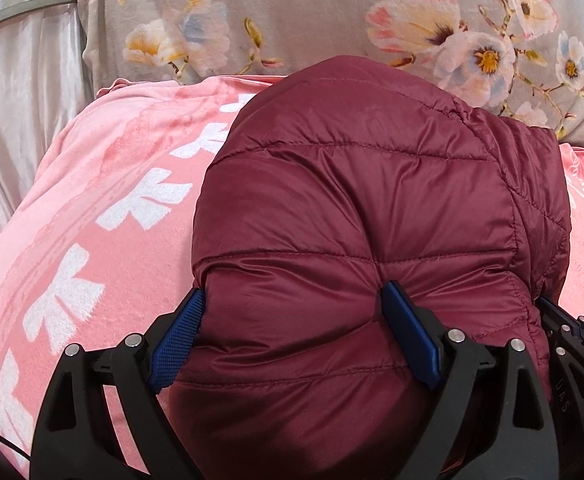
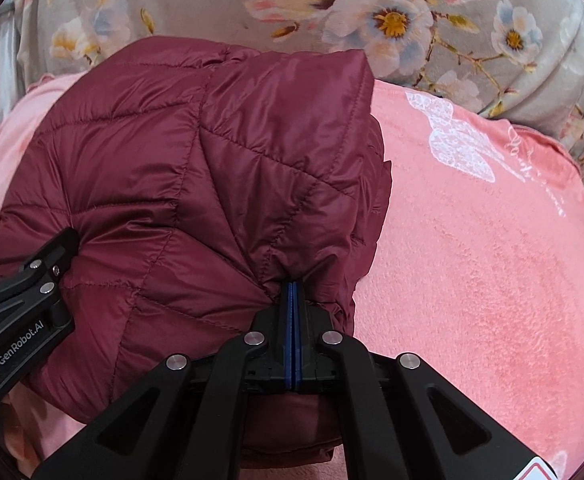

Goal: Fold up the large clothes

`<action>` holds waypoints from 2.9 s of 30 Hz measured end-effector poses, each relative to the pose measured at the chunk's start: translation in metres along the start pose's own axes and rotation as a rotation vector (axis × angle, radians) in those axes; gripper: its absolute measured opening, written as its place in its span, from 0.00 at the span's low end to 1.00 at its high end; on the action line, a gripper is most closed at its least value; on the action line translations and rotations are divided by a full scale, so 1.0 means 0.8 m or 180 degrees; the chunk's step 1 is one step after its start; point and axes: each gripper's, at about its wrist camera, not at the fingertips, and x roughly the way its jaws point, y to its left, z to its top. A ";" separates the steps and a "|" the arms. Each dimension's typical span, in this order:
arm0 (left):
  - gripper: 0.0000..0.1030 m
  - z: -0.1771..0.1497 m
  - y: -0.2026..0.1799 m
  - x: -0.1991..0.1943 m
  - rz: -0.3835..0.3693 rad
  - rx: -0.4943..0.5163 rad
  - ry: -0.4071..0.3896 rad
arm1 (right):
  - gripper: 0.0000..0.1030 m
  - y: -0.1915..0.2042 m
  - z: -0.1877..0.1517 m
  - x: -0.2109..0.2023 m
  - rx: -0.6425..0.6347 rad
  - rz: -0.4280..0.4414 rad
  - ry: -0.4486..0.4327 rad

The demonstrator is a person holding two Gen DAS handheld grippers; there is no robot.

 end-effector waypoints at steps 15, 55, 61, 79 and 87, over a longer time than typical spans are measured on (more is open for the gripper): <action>0.86 -0.018 0.021 -0.074 0.0053 -0.0047 -0.0162 | 0.44 -0.029 -0.060 -0.130 0.0422 0.0284 -0.0467; 0.92 -0.140 0.056 -0.313 -0.0155 -0.0143 -0.0485 | 0.56 -0.057 -0.190 -0.282 0.0433 0.0231 -0.0689; 0.92 -0.144 0.056 -0.270 -0.0018 -0.0245 -0.0334 | 0.56 -0.048 -0.194 -0.239 0.0384 0.0177 -0.0527; 0.92 -0.167 0.036 -0.202 0.0077 -0.0066 -0.0093 | 0.56 -0.032 -0.200 -0.205 0.0305 0.0025 -0.0350; 0.92 -0.168 0.034 -0.205 0.0093 -0.0052 -0.0151 | 0.56 -0.031 -0.200 -0.205 0.0277 0.0002 -0.0354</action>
